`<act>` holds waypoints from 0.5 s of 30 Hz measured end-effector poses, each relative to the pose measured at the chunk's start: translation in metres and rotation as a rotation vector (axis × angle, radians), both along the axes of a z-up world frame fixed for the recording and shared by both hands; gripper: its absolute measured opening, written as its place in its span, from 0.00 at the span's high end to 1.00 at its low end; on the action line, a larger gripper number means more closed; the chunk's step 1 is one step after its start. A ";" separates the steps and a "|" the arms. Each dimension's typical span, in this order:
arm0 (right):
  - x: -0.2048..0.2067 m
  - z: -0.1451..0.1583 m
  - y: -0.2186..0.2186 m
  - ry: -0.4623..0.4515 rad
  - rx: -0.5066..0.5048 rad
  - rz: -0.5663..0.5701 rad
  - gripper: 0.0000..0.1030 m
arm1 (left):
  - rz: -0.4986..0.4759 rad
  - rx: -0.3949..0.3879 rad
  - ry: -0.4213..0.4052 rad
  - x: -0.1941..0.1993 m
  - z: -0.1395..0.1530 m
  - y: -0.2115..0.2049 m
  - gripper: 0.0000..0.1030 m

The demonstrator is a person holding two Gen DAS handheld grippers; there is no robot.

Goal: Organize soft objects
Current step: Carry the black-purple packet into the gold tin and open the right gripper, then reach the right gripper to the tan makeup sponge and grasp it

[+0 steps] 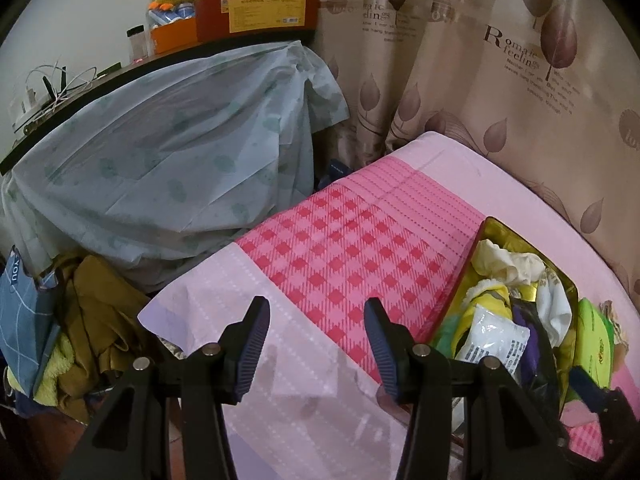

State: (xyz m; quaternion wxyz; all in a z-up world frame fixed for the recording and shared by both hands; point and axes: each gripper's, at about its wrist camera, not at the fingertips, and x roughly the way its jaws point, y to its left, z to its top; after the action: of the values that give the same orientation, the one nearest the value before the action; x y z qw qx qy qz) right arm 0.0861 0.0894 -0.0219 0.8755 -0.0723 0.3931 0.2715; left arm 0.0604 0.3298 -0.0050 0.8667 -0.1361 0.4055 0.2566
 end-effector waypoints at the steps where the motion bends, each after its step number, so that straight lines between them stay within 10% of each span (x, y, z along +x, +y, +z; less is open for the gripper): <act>1: -0.002 0.003 -0.005 -0.005 0.011 -0.006 0.39 | 0.001 0.001 -0.001 0.000 0.000 0.000 0.51; 15: 0.034 0.001 -0.191 -0.078 -0.068 -0.415 0.35 | -0.040 0.033 0.019 0.005 -0.002 -0.010 0.51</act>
State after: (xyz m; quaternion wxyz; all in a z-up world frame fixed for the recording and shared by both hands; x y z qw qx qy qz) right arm 0.1203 -0.1018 -0.0214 0.9243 -0.0297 0.3742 0.0688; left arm 0.0658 0.3198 -0.0069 0.8699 -0.1110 0.4121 0.2472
